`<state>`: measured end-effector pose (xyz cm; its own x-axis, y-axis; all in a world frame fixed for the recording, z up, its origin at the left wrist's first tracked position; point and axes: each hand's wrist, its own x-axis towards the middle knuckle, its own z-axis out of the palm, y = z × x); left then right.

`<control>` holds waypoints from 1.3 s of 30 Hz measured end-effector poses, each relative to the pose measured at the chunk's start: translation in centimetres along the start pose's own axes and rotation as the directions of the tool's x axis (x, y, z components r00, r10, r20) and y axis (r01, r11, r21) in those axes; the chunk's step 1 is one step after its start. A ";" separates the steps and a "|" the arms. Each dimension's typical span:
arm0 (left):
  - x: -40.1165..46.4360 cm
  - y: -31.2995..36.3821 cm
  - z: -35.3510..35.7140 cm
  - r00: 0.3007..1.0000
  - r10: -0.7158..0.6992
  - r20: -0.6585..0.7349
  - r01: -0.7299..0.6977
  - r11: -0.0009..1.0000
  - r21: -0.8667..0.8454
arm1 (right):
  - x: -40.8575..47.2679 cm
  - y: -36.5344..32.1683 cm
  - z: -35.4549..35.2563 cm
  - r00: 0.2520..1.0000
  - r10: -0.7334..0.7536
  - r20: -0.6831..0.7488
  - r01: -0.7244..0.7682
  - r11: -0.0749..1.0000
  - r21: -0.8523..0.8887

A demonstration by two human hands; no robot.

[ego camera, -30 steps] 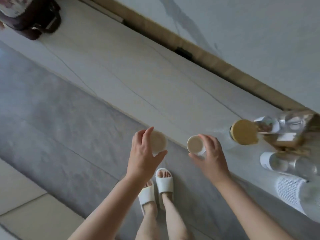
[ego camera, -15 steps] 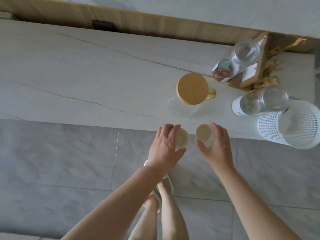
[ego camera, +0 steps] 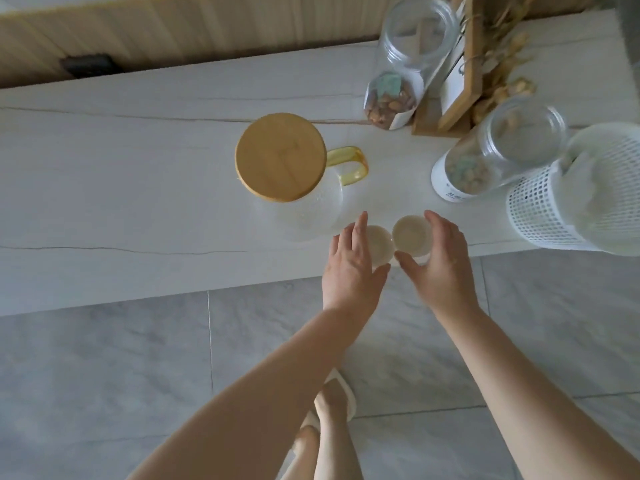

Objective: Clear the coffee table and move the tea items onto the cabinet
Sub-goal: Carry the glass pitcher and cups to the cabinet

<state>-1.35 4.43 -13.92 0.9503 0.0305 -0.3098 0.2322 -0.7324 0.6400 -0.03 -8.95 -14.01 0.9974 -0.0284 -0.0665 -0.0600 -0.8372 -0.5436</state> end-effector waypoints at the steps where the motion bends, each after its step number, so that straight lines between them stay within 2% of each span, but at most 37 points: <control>1: 0.2 0.0 0.4 1.000 0.001 0.001 -0.001 1.000 0.008 | 0.2 0.4 0.2 1.000 0.005 -0.007 -0.005 1.000 0.001; 16: 3.0 -0.4 2.3 1.000 0.000 0.006 0.000 0.999 0.034 | 1.2 1.9 1.0 0.997 0.076 -0.034 -0.075 0.996 0.046; 22: 2.8 -0.3 1.9 0.999 -0.022 0.040 0.022 1.000 0.004 | 1.2 1.7 0.3 0.996 0.090 0.022 -0.092 0.993 0.068; 28: -1.1 0.6 -1.5 0.999 -0.043 0.010 0.043 0.998 -0.043 | -0.5 -0.5 -3.2 0.996 0.059 0.067 -0.058 0.998 -0.018; 30: -2.9 0.8 -3.3 0.996 -0.080 0.025 0.081 0.996 -0.040 | -1.4 -2.0 -4.6 0.994 0.035 0.102 -0.032 0.999 -0.030; 33: -5.7 0.8 -6.5 0.974 -0.219 0.048 0.220 0.975 -0.018 | -2.9 -5.3 -6.1 0.984 -0.002 0.178 0.004 1.000 -0.010; 37: -9.1 -0.4 -10.5 0.916 -0.386 0.109 0.391 0.920 -0.033 | -5.0 -10.9 -6.5 0.962 -0.085 0.258 0.083 0.996 0.018; 39: -10.6 -1.5 -12.4 0.867 -0.455 0.204 0.471 0.882 -0.033 | -5.8 -13.8 -6.1 0.943 -0.122 0.310 0.116 0.993 0.037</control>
<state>-9.25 13.61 -2.91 0.6757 0.2207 -0.7034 0.6587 -0.6092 0.4415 -4.77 -0.58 -1.04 0.9353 0.2443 -0.2559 0.0544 -0.8139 -0.5784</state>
